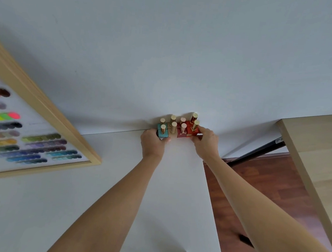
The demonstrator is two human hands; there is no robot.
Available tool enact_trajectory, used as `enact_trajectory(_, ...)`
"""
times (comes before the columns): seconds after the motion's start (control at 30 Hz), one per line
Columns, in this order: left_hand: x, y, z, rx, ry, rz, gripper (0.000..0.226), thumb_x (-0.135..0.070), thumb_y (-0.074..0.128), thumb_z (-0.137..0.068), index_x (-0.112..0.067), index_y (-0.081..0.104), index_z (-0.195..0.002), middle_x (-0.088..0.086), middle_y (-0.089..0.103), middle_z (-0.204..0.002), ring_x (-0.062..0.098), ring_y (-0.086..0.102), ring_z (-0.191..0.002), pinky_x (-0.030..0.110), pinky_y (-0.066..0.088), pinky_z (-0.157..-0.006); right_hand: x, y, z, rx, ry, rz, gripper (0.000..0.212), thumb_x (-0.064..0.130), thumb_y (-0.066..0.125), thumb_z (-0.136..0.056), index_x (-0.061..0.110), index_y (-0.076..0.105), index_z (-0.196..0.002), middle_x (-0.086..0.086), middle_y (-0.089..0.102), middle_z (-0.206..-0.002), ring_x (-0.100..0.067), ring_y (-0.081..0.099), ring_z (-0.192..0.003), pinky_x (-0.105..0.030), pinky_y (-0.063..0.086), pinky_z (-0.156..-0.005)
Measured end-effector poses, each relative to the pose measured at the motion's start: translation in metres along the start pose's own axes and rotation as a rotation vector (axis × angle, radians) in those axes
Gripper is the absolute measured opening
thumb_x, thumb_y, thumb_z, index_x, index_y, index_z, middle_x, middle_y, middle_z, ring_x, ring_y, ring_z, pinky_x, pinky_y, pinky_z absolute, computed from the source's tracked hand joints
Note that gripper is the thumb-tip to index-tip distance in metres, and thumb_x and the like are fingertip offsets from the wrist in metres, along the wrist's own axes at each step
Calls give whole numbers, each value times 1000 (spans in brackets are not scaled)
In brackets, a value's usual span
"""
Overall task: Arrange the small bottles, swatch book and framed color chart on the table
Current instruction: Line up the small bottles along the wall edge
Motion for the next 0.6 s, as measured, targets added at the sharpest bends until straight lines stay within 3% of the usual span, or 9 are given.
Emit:
enact_trajectory(0.1, 2, -5, 2, 48, -32, -46, 41, -21, 84, -69, 4, 67, -96, 20, 68, -100, 32, 63, -93, 39, 52, -82, 1, -6, 11, 47, 54, -52, 34, 6, 58, -88, 7, 55, -122, -9, 64, -120, -18, 63, -82, -26, 48, -75)
enact_trajectory(0.2, 9, -15, 21, 87, -35, -113, 49, -23, 80, -74, 3, 57, -108, 19, 58, -109, 31, 62, -94, 36, 50, -81, -3, -15, 36, 64, 89, -46, 55, 6, 59, -89, 12, 39, -140, -7, 54, -131, -13, 59, -88, -25, 44, -74)
enact_trajectory(0.3, 17, -28, 62, 156, 71, -81, 54, -18, 74, -81, -5, 51, -128, 8, 53, -110, 19, 60, -87, 26, 49, -78, -11, -28, 76, 71, 51, -47, 45, 5, 60, -89, 16, 50, -131, -5, 59, -124, -11, 60, -84, -16, 45, -67)
enact_trajectory(0.37, 21, -36, 97, 247, 172, -88, 43, -13, 73, -81, -9, 58, -122, 2, 55, -101, 12, 59, -78, 21, 46, -73, -18, -37, 110, 106, 35, -39, 33, 7, 62, -87, 18, 60, -119, 1, 65, -112, -8, 62, -80, -7, 42, -62)
enact_trajectory(0.47, 33, -45, 151, 431, 282, -69, 27, -8, 73, -80, -12, 68, -106, 5, 65, -96, 13, 63, -75, 15, 48, -72, -30, -48, 165, 184, 5, -34, 17, 7, 65, -84, 20, 69, -95, 10, 71, -89, 4, 62, -70, -5, 46, -68)
enact_trajectory(0.53, 41, -49, 185, 578, 339, -115, 24, -9, 72, -80, -16, 70, -103, 3, 68, -97, 11, 65, -78, 5, 46, -70, -38, -54, 200, 245, 11, -35, 17, 5, 65, -84, 21, 70, -86, 12, 70, -80, 6, 62, -64, -4, 47, -64)
enact_trajectory(0.6, 46, -51, 215, 712, 388, -174, 25, -12, 73, -80, -19, 69, -104, 0, 67, -99, 6, 63, -77, 4, 44, -70, -46, -58, 232, 292, 15, -23, 20, 2, 64, -83, 21, 70, -80, 11, 69, -74, 5, 61, -60, -4, 45, -59)
Point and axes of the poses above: each hand's wrist, its own z-axis away from the middle knuckle, its own y-axis out of the palm, x = y × z, the point moved 2 cm from there along -z, towards the middle knuckle
